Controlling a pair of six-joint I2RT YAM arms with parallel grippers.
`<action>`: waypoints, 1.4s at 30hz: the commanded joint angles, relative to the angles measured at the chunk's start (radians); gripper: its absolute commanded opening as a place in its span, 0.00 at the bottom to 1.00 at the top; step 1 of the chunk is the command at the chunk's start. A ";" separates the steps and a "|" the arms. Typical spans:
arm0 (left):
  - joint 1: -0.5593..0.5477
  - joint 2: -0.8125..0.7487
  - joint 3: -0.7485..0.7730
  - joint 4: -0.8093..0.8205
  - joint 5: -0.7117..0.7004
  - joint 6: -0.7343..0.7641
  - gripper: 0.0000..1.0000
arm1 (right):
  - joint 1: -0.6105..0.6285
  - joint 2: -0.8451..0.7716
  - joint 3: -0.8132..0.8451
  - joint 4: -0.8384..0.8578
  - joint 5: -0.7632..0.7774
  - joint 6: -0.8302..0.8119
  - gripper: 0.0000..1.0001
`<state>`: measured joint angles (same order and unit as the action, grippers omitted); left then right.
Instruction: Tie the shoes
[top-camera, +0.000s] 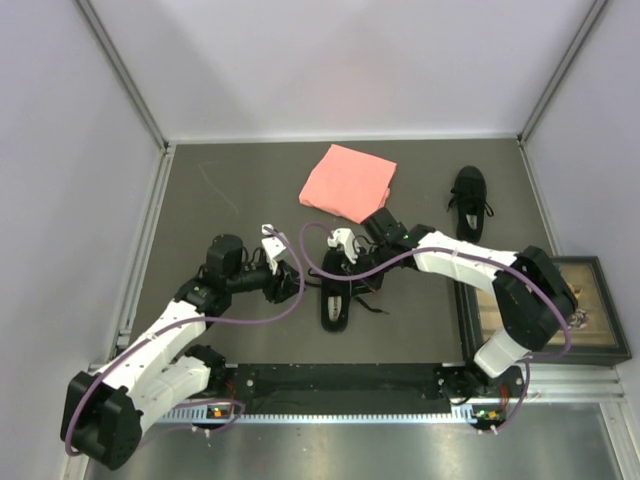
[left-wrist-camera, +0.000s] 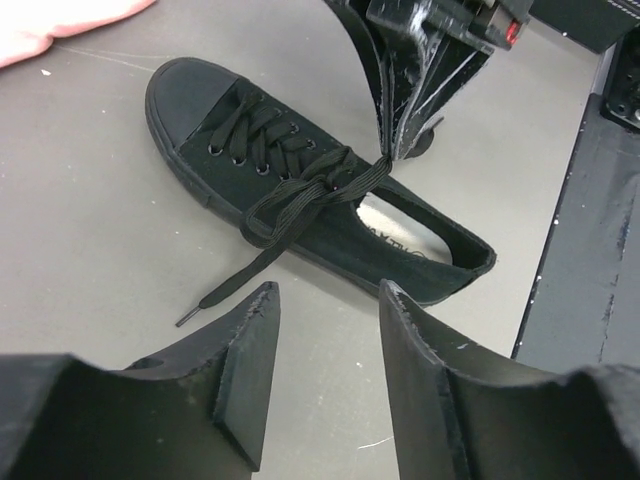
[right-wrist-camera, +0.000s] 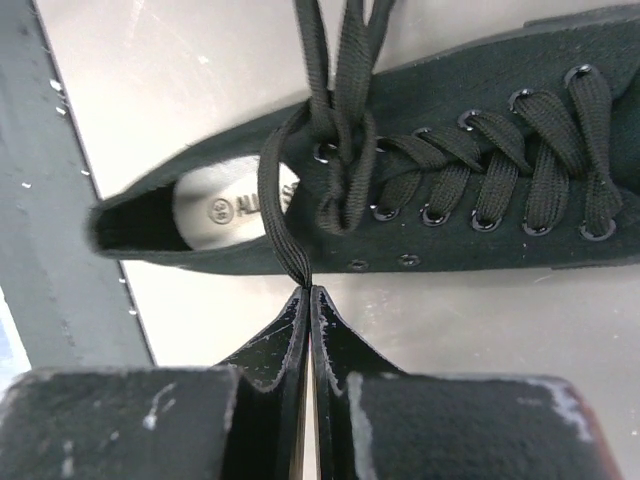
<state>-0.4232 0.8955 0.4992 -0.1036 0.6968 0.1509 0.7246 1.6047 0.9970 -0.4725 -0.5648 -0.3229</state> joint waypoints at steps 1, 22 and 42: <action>0.003 -0.029 -0.005 0.053 0.067 0.024 0.50 | 0.013 -0.092 0.040 0.017 -0.046 0.057 0.00; -0.126 0.002 -0.119 0.419 -0.019 0.010 0.71 | -0.017 -0.149 0.006 0.159 -0.115 0.303 0.00; -0.325 0.237 -0.143 0.723 -0.187 -0.045 0.60 | -0.042 -0.101 0.012 0.241 -0.165 0.468 0.00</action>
<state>-0.7303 1.1168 0.3691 0.5175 0.5251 0.1268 0.6907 1.4940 0.9955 -0.2962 -0.7048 0.0910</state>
